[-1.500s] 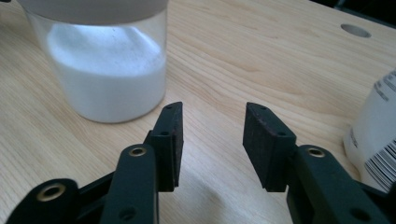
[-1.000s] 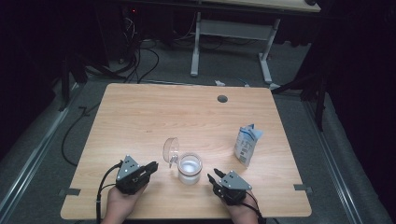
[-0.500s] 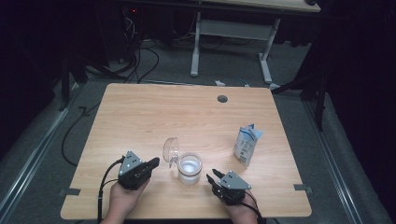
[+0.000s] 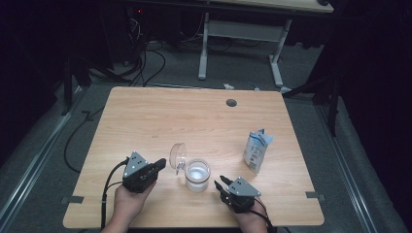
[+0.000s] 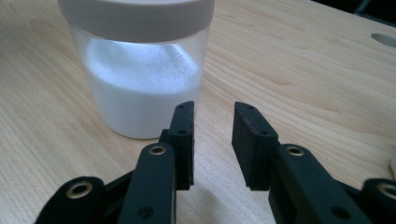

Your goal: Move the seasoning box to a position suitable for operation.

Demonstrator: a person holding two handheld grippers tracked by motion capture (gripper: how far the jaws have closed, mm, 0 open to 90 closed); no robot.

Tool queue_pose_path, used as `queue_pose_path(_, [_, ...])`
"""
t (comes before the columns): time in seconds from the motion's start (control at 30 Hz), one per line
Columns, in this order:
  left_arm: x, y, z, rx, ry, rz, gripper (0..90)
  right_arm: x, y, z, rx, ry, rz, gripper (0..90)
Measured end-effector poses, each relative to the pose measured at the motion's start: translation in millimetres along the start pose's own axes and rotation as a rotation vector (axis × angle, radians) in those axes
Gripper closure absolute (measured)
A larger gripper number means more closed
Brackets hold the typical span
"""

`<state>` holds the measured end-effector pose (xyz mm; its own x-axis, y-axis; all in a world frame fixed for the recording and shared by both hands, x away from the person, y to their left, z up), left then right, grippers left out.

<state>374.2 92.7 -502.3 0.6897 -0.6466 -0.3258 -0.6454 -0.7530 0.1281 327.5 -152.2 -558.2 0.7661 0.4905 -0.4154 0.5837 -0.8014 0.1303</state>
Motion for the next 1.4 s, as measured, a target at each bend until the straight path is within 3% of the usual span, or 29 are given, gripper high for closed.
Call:
queue_pose_path(0.23, [1.6,2.9,-12.1,0.006,0.017,0.003,86.8,-0.6,-1.1,-0.3,0.009,-0.015,-0.013,89.8])
queue_pose_path(0.47, [3.4,6.4,-22.0,0.008,0.036,0.010,86.8,0.5,-3.8,0.0,0.015,-0.019,-0.035,89.8])
queue_pose_path(0.77, [6.3,14.9,-27.9,0.015,0.048,0.027,87.0,5.5,-12.9,-1.0,-0.012,-0.017,-0.052,89.7])
queue_pose_path(1.0, [9.0,21.4,-28.7,0.031,0.050,0.027,87.0,7.8,-18.1,-1.3,-0.028,-0.022,-0.057,89.6])
queue_pose_path(1.4, [19.1,41.4,-23.6,0.037,0.038,0.081,86.5,7.5,-18.6,-1.3,-0.027,-0.019,-0.060,89.5])
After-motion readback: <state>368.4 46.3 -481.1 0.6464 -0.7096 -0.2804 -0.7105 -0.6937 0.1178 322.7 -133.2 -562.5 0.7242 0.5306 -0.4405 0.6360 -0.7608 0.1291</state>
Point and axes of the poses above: each handheld gripper's, and its own axes: x roughly forward along the jaws, z roughly out of its underside, y roughly to its right, the point moved 7 cm from there along x, roughly forward along the jaws, and after that the axes turned 5 degrees about y, right-handed, at the moved point
